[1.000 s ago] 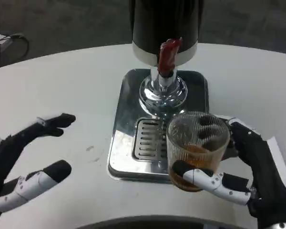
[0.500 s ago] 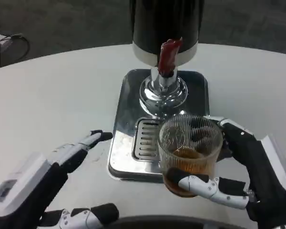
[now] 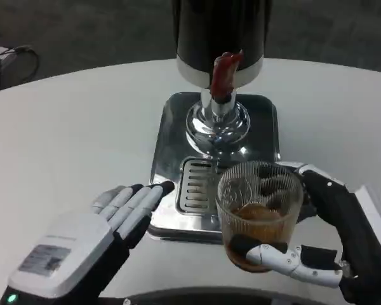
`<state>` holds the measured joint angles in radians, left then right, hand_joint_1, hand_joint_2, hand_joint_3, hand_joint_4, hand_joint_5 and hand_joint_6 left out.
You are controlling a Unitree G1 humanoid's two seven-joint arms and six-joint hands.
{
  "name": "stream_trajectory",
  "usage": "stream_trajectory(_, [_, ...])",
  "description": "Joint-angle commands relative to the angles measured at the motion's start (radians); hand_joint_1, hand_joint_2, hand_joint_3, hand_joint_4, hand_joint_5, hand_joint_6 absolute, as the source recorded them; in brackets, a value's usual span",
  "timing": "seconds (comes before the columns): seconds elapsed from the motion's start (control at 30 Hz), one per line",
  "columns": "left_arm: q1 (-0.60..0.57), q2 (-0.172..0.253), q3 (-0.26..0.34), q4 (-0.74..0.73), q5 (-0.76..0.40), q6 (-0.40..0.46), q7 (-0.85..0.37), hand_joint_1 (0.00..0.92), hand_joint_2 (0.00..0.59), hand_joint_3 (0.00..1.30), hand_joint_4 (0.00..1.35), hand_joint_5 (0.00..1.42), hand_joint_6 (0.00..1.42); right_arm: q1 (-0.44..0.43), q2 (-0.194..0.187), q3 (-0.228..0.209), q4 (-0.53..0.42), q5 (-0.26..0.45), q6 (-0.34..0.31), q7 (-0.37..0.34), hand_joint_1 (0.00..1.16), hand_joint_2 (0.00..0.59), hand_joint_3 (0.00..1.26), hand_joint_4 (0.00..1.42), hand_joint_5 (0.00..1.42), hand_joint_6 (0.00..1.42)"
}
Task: Grasp the cup under the faucet to collect the drink, then remove the cup.
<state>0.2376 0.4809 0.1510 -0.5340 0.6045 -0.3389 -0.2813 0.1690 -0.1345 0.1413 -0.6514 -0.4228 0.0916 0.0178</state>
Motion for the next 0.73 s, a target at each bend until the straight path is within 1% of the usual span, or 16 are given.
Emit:
stream_trajectory(0.03, [0.008,0.009,-0.041,-0.053,0.082,0.051,-0.039,0.000,0.062,0.00,0.00,0.00,0.00,0.016,-0.004,-0.007,-0.053,0.023,-0.051,0.005,1.08,0.241,0.88,0.97,0.97,0.62])
stream_trajectory(0.17, [0.014,0.007,-0.056,-0.075,0.106,0.090,-0.046,0.000,0.060,0.00,0.00,0.00,0.00,0.031,-0.006,-0.006,-0.069,0.025,-0.053,0.008,1.08,0.241,0.89,0.97,0.97,0.62])
stream_trajectory(0.3, [0.031,0.006,-0.062,-0.090,0.116,0.112,-0.049,0.000,0.060,0.00,0.00,0.00,0.00,0.034,-0.006,-0.006,-0.077,0.026,-0.053,0.011,1.08,0.241,0.89,0.97,0.97,0.62])
stream_trajectory(0.43, [0.049,0.006,-0.062,-0.102,0.113,0.124,-0.048,0.000,0.060,0.00,0.00,0.00,0.00,0.038,-0.006,-0.010,-0.082,0.028,-0.050,0.013,1.08,0.241,0.89,0.97,0.97,0.62])
stream_trajectory(0.73, [0.084,-0.007,-0.067,-0.130,0.123,0.134,-0.036,0.000,0.060,0.00,0.00,0.00,0.00,0.075,-0.003,-0.009,-0.108,0.028,-0.054,0.011,1.08,0.241,0.89,0.97,0.97,0.62])
